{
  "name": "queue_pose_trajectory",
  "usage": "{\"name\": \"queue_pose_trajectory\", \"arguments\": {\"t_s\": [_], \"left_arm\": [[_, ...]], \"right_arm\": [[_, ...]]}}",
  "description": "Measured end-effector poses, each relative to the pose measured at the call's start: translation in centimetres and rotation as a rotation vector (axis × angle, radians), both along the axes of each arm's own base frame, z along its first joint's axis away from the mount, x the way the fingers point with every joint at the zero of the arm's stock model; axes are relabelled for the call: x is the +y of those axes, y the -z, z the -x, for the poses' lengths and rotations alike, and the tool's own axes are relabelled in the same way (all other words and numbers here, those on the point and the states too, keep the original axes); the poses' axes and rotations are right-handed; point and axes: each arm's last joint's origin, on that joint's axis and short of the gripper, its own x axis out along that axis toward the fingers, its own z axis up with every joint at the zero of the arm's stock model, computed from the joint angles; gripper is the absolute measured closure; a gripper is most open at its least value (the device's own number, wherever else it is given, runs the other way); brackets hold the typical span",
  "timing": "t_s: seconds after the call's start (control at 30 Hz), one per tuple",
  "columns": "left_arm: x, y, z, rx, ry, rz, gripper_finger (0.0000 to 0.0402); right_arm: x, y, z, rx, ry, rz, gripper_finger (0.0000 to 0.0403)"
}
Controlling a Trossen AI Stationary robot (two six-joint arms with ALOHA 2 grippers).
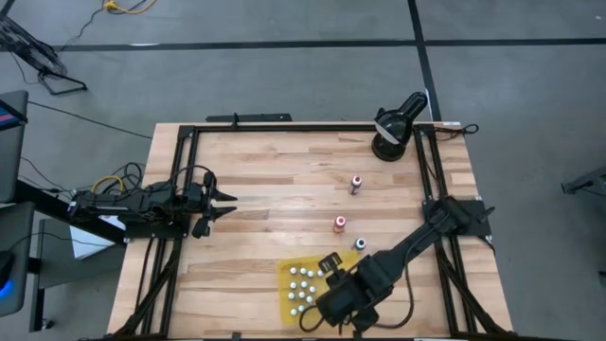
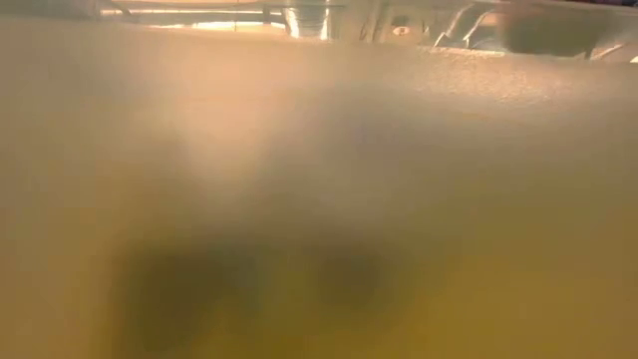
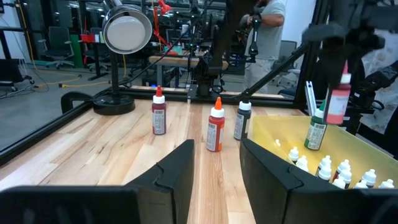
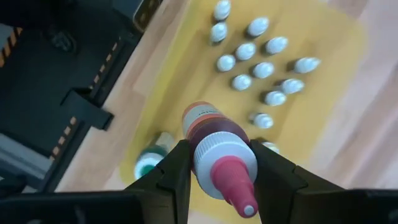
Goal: Pick & Place food coloring
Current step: Put the big pink food coloring bottle in the yellow bin
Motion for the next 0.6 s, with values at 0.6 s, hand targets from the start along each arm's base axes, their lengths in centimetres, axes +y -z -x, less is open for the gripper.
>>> {"name": "queue_pose_trajectory", "arguments": {"t_s": [0.6], "left_arm": [[0.0,0.0,0.0,0.0,0.0,0.0,0.0281]], "right_arm": [[2.5,5.1,-1.0,0.066,0.245,-0.002,0.0284]]}}
